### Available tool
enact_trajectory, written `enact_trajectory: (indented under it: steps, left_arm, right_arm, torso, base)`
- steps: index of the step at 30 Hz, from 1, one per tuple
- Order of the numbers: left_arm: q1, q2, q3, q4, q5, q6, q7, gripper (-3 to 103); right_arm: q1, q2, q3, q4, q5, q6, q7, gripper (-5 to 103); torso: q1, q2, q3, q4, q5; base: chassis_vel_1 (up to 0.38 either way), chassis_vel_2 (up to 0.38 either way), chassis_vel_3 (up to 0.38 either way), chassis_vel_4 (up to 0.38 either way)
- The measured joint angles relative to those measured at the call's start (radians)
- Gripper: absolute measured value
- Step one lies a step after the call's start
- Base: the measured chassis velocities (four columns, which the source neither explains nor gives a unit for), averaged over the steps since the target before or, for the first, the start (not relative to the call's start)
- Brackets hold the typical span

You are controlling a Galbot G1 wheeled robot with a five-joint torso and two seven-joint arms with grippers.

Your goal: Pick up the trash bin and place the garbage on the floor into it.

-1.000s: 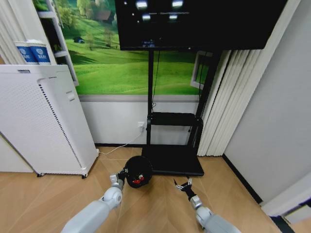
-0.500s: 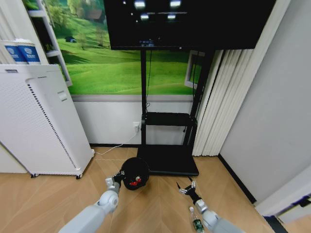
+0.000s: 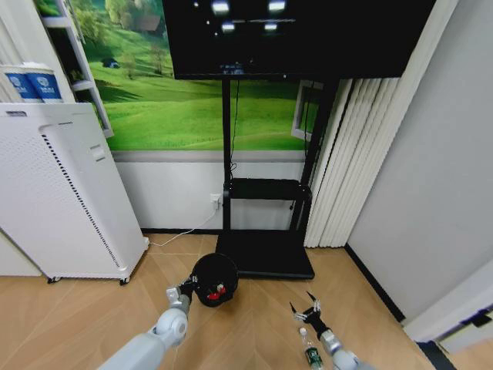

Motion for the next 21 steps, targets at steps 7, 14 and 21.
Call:
enact_trajectory:
  steps: [7, 14, 21]
  left_arm:
    - [0.024, 0.033, 0.039, -0.023, 0.013, 0.001, 0.000, 7]
    - [0.032, 0.048, 0.057, -0.032, 0.019, 0.001, 0.007, 7]
    - [0.035, 0.049, 0.059, -0.040, 0.020, 0.001, 0.007, 7]
  right_arm:
    - [-0.017, 0.000, 0.040, -0.013, -0.017, 0.000, 0.006, 100]
    - [-0.061, 0.011, 0.070, 0.004, -0.035, 0.000, 0.016, 100]
    - [-0.098, 0.018, 0.082, -0.019, -0.077, 0.000, 0.017, 100]
  torso:
    - [0.000, 0.000, 0.000, 0.0010, -0.0001]
    - [0.000, 0.000, 0.000, 0.0004, -0.0005]
    - [0.000, 0.000, 0.000, 0.0001, -0.0003]
  base:
    - [0.000, 0.000, 0.000, 0.000]
    - [0.000, 0.000, 0.000, 0.000]
    - [0.000, 0.000, 0.000, 0.000]
